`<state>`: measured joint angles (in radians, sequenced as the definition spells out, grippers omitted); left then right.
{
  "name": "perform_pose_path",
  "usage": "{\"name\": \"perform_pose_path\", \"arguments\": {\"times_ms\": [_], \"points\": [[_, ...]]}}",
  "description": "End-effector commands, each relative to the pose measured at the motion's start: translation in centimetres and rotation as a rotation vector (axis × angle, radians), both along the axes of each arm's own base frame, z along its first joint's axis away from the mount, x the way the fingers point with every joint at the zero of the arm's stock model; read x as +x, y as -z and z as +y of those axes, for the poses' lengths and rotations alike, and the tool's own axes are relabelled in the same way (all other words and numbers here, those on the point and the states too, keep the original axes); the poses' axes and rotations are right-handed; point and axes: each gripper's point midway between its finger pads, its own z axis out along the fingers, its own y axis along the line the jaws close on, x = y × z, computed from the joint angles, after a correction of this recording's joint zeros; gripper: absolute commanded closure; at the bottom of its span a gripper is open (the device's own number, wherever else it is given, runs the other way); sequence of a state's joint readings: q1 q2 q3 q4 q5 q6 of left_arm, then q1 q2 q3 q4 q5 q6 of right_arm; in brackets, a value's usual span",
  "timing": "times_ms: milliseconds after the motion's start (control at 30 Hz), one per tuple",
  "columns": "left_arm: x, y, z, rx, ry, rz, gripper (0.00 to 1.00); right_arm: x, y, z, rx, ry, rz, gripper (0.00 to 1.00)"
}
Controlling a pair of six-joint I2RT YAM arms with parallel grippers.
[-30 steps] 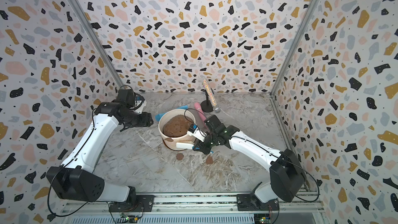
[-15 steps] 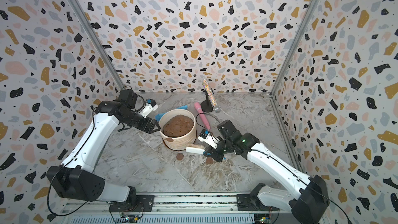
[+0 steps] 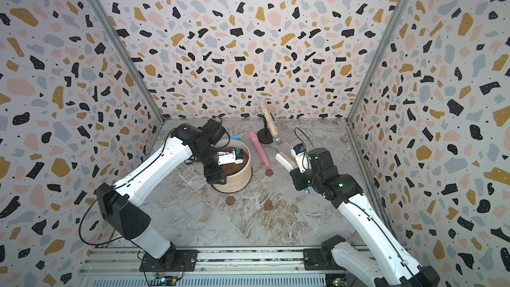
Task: Scrub the dried mud off the ceramic pot
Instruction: Rotate the pot on the tray.
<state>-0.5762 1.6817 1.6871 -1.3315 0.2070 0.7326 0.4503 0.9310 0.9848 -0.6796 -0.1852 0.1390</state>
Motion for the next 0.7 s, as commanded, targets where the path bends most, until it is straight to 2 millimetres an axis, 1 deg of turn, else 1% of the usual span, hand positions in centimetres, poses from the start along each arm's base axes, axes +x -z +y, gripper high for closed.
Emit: {"name": "perform_pose_path", "arguments": {"times_ms": [0, 67, 133, 200, 233, 367, 433, 567, 667], "points": [[0.5, -0.1, -1.0, 0.012, 0.057, -0.041, 0.21, 0.3, -1.2, 0.0, 0.041, 0.027, -0.023, 1.00], [0.2, 0.6, -1.6, 0.025, 0.073, -0.026, 0.29, 0.2, -1.1, 0.0, 0.044, 0.021, -0.022, 1.00], [-0.1, 1.4, -2.1, 0.042, 0.083, -0.009, 0.40, 0.1, -1.3, 0.1, 0.049, 0.014, -0.029, 1.00], [-0.2, 2.2, -2.4, 0.060, 0.090, -0.009, 0.45, 0.1, -1.4, 0.1, 0.048, 0.012, -0.035, 1.00], [-0.2, 2.5, -2.6, 0.066, 0.091, -0.014, 0.49, 0.0, -1.5, 0.0, 0.047, 0.010, -0.038, 1.00], [-0.5, 3.2, -3.4, 0.076, 0.091, -0.029, 0.76, 0.0, -1.4, -0.3, 0.039, 0.018, -0.050, 1.00], [-0.5, 3.6, -3.6, 0.086, 0.094, -0.038, 0.87, 0.0, -1.3, -0.4, 0.040, 0.024, -0.054, 1.00], [-0.8, 4.1, -4.2, 0.092, 0.089, -0.019, 1.00, 0.0, -1.2, -0.3, 0.060, 0.025, -0.056, 1.00], [-1.4, 4.3, -4.8, 0.092, 0.078, 0.005, 1.00, 0.1, -1.1, -0.2, 0.074, 0.026, -0.060, 1.00]]}}
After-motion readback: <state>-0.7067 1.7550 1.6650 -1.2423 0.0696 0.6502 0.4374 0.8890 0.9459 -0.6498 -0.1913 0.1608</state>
